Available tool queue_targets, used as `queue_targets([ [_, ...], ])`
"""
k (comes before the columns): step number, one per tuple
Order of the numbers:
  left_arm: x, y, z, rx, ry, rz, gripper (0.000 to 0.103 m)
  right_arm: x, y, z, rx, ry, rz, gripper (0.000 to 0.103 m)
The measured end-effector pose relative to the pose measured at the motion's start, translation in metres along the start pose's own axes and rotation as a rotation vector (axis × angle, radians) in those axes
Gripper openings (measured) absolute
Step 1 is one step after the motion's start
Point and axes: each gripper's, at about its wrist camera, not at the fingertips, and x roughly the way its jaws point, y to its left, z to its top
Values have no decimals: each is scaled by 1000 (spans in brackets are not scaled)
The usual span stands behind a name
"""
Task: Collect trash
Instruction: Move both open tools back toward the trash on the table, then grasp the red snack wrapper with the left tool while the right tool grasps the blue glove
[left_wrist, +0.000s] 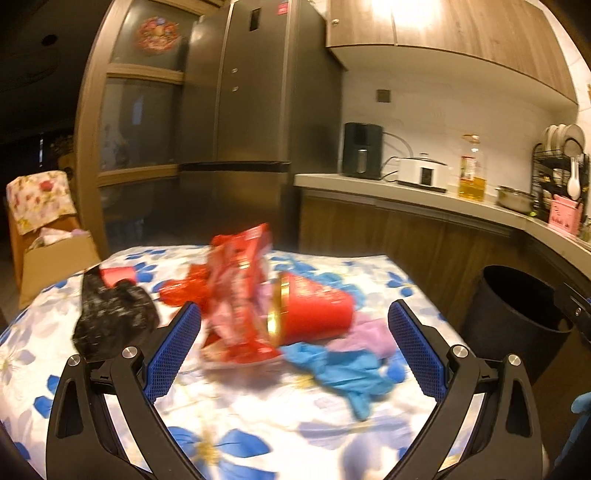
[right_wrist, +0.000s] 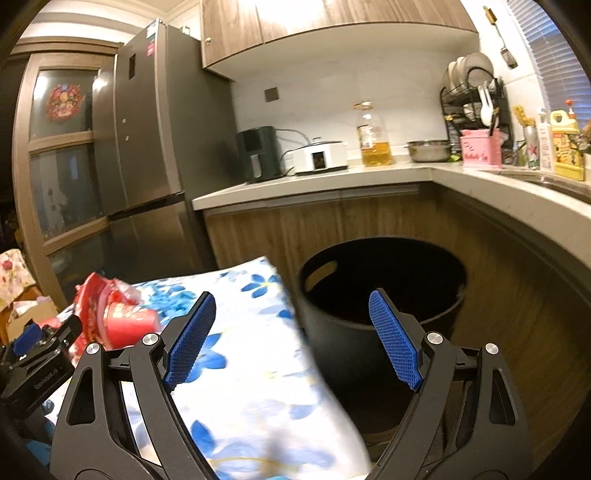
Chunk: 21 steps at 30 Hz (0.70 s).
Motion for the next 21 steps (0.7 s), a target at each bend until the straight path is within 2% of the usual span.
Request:
queue_targets([
  [9,13,32,-11,-19,14,47,97,11,44,-16,-48,32,77,84],
  [14,28,39,-12,-19,44,58,91,18,58,-20,-42,39,103,84],
  [21,46,44,-16,-28,113,57,68,29,80,-31,-75,67,138,84],
])
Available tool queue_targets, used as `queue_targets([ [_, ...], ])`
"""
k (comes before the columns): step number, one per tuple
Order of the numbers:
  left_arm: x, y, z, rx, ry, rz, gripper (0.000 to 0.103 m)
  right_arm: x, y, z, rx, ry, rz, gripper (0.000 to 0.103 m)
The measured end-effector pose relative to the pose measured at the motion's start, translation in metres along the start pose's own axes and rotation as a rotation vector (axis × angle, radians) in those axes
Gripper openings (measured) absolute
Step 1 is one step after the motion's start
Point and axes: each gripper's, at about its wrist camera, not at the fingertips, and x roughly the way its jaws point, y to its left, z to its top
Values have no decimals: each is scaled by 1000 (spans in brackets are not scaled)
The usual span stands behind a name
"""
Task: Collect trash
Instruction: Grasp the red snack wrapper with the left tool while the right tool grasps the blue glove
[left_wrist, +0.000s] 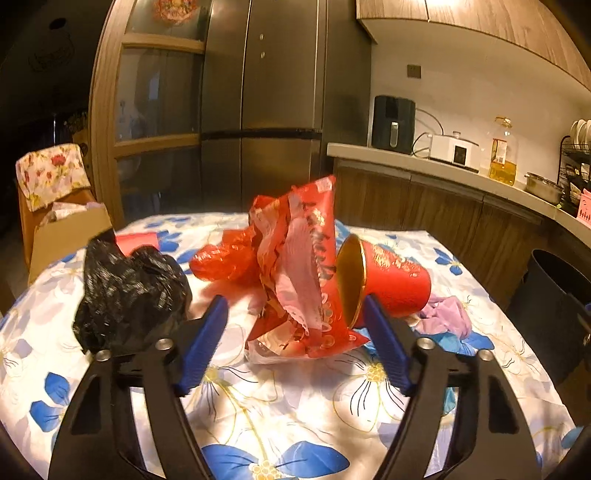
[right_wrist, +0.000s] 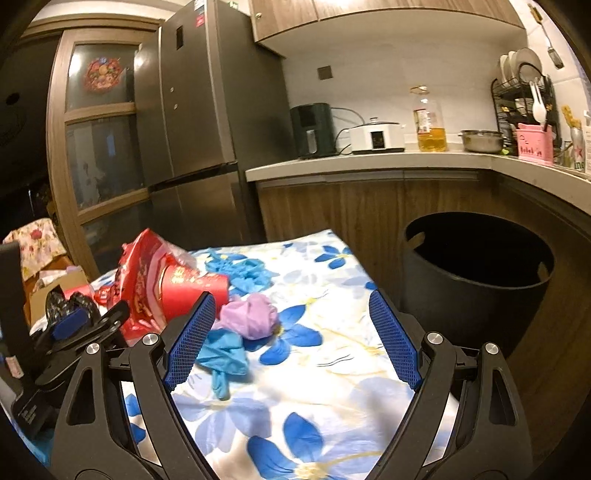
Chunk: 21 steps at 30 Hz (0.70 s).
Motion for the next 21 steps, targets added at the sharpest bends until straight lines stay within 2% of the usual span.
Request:
queue_targets([
  [2,6,1,-1,-1,27,-6,56,4,4,-2,-8,8,5,84],
  [4,13,2,-3,-4,60,-13,39,7,7,-5,-15,19,13,84],
  [5,16,3,-5,-8,76,-17,33,9,8,-7,-19,26,15,84],
  [7,20,5,-7,-19,102,-28,12,14,12,-10,-34,44,21,84],
  [8,22,7,-8,-30,112,-39,11,16,13,-11,-41,53,23,84],
  [9,22,9,-8,-37,114,-53,5,19,15,-14,-47,65,30,84],
  [14,7,15,-10,-55,80,-69,0,32,23,-21,-73,122,59,83],
  [21,-32,34,-3,-77,3,-39,0,56,37,-29,-99,204,91,70],
])
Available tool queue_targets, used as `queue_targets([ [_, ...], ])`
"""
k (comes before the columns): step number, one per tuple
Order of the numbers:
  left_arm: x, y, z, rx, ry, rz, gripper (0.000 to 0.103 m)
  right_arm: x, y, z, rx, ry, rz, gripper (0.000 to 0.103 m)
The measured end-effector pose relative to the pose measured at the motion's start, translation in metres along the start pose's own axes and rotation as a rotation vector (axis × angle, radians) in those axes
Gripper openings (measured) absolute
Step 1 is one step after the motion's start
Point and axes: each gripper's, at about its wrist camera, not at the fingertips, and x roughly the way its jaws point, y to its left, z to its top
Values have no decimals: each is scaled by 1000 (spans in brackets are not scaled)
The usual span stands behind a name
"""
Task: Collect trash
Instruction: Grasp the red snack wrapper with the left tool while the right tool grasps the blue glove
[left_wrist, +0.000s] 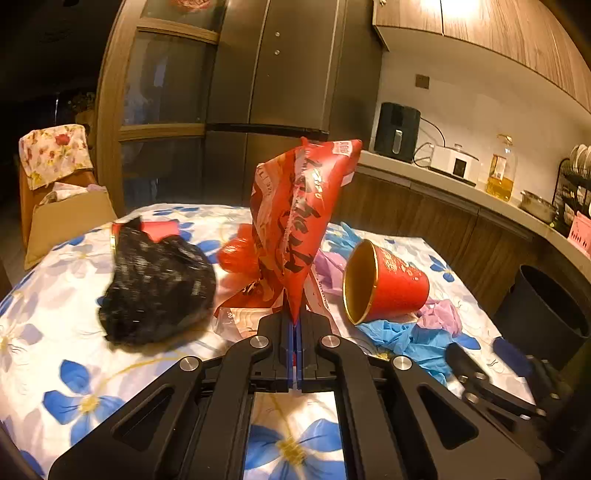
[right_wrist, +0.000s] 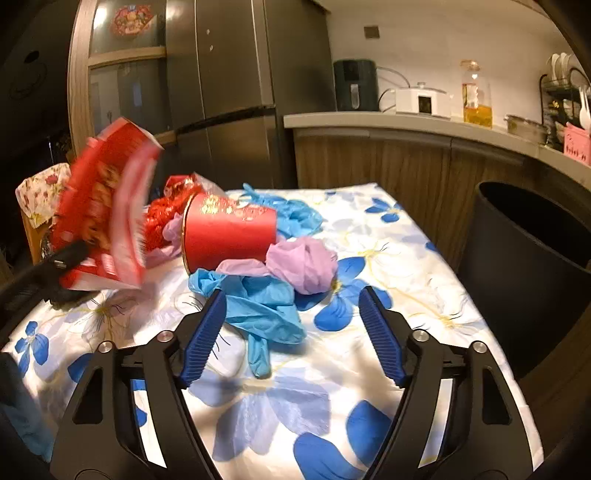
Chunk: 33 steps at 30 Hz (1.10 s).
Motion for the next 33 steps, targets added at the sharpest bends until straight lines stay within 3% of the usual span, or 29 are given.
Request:
queue_targets([
  [5,-3,4,0,7,-1,27,0,17,3,-3,-15,60,4,58],
  [11,-1,3,-1,7,11,33,0,29,5,-9,-28,106,24,32],
  [13,-2,3,-1,7,11,34,0,30,6,-10,-37,112,36,19],
  [18,-4,4,-1,4,15,41,0,26,10,-9,-60,97,62,4],
  [33,-23,3,6,5,-19,57,0,-62,12,23,-80,-112,165,2],
])
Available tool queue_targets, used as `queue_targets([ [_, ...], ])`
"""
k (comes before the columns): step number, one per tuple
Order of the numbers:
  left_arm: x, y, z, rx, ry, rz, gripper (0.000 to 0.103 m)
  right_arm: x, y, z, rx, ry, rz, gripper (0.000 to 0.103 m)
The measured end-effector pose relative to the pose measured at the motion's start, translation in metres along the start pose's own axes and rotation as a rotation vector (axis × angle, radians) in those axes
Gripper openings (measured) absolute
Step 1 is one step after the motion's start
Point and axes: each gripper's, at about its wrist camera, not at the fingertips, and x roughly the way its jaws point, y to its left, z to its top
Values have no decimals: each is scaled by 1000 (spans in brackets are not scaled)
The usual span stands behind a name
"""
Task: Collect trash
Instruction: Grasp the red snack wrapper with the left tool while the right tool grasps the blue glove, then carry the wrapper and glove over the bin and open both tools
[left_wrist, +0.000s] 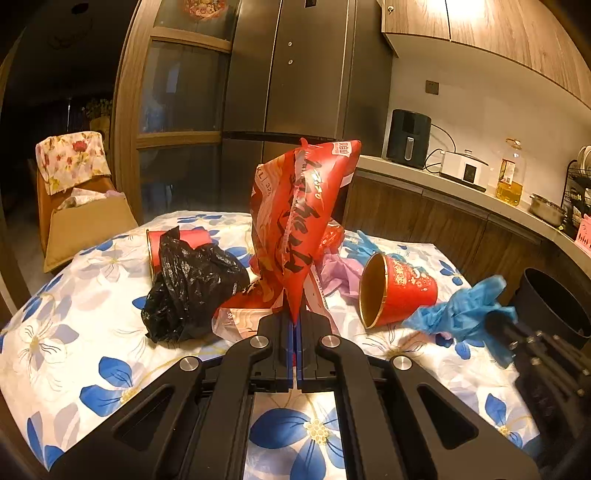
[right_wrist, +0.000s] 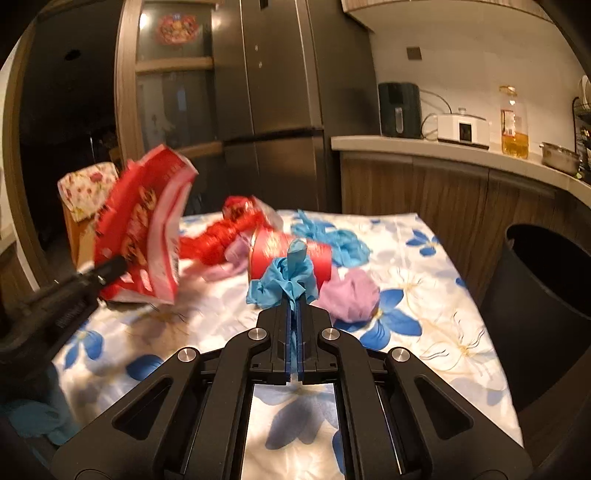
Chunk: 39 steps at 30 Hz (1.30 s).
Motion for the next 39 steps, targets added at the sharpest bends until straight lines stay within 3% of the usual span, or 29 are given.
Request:
queue_targets([
  [18,-18,-53,12,90,-43,-91,0,-58,-42,17,64,-111,-89,2],
  [39,-14,-186,14,240,-51,-350,0,-107,-150,20,172,-179,-360,2],
])
